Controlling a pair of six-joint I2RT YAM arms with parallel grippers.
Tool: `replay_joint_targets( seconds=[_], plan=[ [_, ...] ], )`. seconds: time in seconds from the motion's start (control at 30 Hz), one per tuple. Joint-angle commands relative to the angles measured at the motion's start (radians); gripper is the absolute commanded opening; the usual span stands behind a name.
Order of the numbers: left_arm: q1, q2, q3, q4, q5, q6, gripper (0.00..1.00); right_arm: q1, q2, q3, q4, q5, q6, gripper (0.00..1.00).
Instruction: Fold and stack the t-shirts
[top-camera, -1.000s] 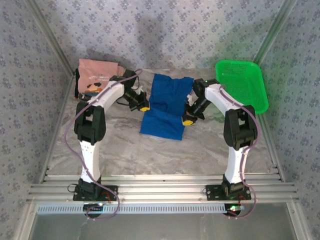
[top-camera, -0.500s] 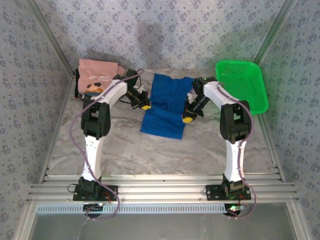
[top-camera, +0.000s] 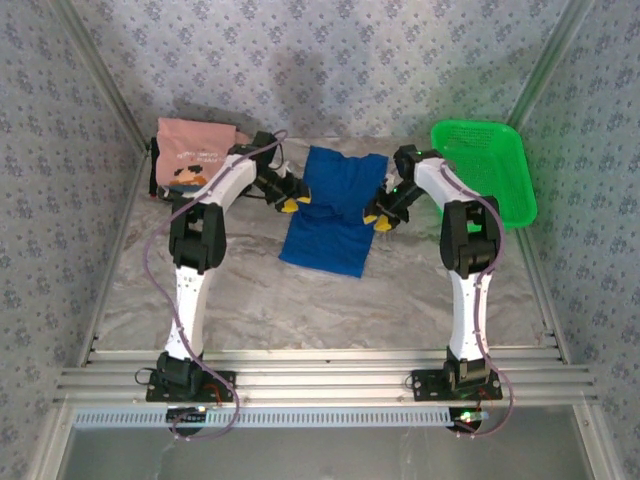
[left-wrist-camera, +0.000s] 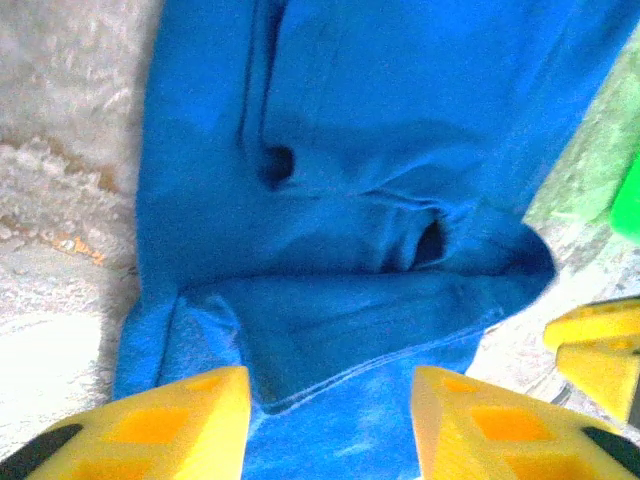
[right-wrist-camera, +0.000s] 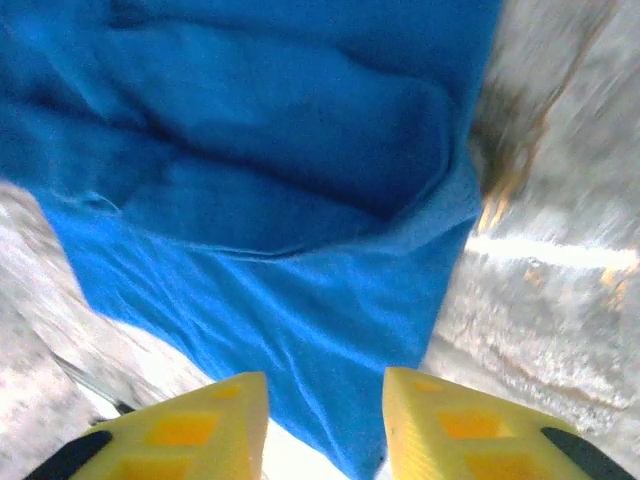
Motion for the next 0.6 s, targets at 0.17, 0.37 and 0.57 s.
replay_joint_targets(
  seconds=[0.17, 0.37, 0.57],
  plan=[
    [0.038, -0.167, -0.053, 0.031, 0.013, -0.034, 0.52, 0.003, -0.210, -0.092, 0.126, -0.006, 0.083, 0.43],
    [0.038, -0.283, -0.302, 0.063, 0.007, -0.014, 0.40, 0.046, -0.337, -0.345, 0.255, -0.035, 0.136, 0.37],
    [0.011, -0.289, -0.462, 0.125, 0.022, -0.038, 0.09, 0.079, -0.321, -0.489, 0.459, -0.050, 0.239, 0.18]
  ],
)
